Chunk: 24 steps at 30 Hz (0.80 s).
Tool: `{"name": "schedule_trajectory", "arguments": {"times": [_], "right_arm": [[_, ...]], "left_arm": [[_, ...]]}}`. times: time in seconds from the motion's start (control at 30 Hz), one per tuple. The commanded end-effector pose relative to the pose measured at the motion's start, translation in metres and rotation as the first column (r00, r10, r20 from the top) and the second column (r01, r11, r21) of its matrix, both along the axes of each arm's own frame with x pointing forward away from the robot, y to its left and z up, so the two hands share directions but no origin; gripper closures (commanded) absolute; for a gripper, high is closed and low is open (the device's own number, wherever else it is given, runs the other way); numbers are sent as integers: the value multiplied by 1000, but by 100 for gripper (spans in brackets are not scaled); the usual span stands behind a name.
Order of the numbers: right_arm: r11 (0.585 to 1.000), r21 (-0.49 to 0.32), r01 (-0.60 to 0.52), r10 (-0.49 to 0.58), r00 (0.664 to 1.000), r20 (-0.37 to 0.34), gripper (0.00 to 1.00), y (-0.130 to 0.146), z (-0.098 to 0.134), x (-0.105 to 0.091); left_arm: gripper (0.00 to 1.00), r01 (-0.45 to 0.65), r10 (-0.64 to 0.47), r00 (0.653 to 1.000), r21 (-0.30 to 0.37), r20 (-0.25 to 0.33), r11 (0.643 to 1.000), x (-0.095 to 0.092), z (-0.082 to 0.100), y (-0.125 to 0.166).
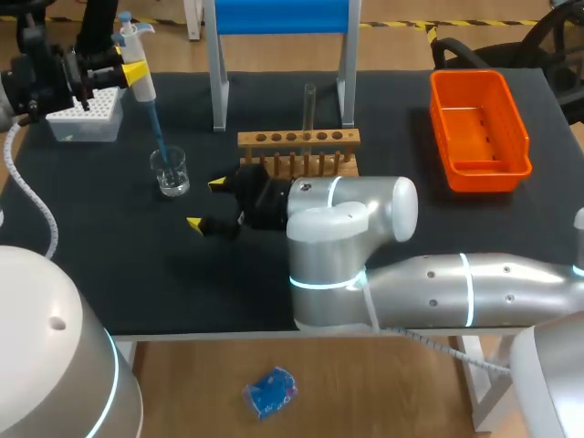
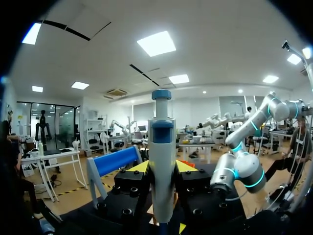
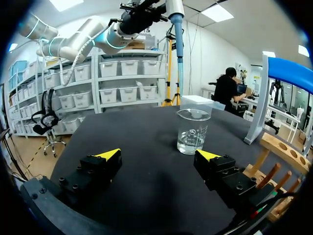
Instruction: Invert the test tube, pick up the pipette, mount the tip to pipette, aspirate from beaker and dispense into the tube, eject the tip, return the pipette, and cap with the stopper.
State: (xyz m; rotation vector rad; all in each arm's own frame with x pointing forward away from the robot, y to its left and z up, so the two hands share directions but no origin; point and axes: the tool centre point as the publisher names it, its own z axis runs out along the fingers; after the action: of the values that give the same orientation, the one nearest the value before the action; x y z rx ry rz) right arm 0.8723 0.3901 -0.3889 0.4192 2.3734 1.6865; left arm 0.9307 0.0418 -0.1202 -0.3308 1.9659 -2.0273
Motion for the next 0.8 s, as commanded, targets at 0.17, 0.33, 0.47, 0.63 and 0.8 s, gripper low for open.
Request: {"name": "schedule_trajectory", "arguments": {"times": [0.17,0.33,0.47,0.63,0.8], "right_arm": [[1000,-2,2,-2,1000,0,0,2,-1,0],[1000,-2,2,-2,1000,0,0,2,-1,0],[1000,-2,2,-2,1000,0,0,2,-1,0],[1000,-2,2,-2,1000,0,0,2,-1,0],[1000,-2,2,-2,1000,0,0,2,-1,0]], "left_arm": [[100,-21,21,1000,23,15,1000,14,-9,1],[100,-39,38,999,22,27,999,18,-14,0],[100,-60,59,998,16,34,998,22,-20,1],[100,-73,73,997,8,40,997,25,-26,0],[100,-84,83,996,14,39,996,28,-33,-1]]}}
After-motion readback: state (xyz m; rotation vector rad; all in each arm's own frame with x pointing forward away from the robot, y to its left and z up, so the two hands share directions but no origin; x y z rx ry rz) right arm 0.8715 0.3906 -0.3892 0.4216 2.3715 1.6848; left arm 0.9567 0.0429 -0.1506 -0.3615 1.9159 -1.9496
